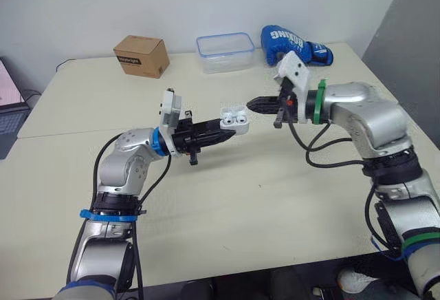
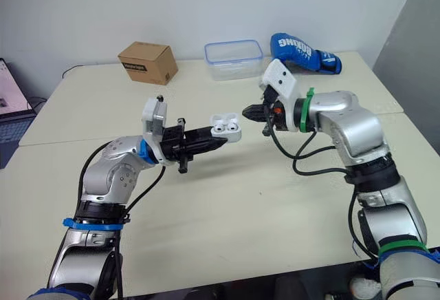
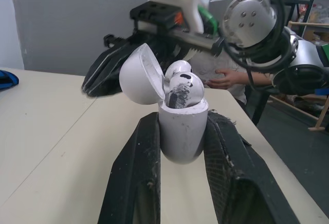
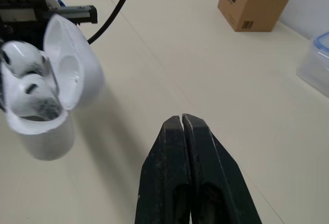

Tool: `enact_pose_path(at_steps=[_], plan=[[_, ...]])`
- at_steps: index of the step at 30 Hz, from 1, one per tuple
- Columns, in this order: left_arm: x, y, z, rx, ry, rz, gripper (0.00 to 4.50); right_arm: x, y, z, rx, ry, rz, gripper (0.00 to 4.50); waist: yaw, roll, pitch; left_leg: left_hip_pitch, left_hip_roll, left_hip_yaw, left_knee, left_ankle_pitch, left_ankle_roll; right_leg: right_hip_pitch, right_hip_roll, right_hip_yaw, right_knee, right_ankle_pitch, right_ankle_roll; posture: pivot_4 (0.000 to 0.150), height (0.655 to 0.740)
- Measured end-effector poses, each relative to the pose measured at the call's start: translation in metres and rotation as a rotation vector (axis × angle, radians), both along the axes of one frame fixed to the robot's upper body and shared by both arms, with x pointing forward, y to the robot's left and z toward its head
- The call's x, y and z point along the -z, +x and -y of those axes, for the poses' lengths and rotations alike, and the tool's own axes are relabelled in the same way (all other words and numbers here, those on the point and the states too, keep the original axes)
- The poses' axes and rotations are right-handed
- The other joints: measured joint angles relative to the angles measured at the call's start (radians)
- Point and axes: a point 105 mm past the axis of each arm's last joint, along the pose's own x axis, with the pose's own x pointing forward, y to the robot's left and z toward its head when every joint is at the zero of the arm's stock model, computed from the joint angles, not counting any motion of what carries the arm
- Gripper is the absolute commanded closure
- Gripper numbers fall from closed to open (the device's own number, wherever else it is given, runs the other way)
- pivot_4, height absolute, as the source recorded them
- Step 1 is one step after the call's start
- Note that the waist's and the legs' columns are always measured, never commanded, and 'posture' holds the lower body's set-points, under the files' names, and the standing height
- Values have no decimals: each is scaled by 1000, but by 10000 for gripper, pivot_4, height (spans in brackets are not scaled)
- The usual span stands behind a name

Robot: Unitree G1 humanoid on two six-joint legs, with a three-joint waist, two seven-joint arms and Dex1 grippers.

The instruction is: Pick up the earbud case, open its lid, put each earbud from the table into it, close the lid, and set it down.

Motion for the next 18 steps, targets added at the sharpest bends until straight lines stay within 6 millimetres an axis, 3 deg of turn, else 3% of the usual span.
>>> enact_pose_path(at_steps=[5,18], plan=[[8,-3,-3,-13,7,-38,37057,11,-4,-15,-76,-14,-18,44614,1,0,0,0,0,-1,0,0,0,0,0,0,0,0,0,1500,7307],[10,-1,-4,-40,7,-54,37057,2,-17,-24,-134,-16,-2,44614,4,0,0,0,0,-2,0,0,0,0,0,0,0,0,0,1500,7307]])
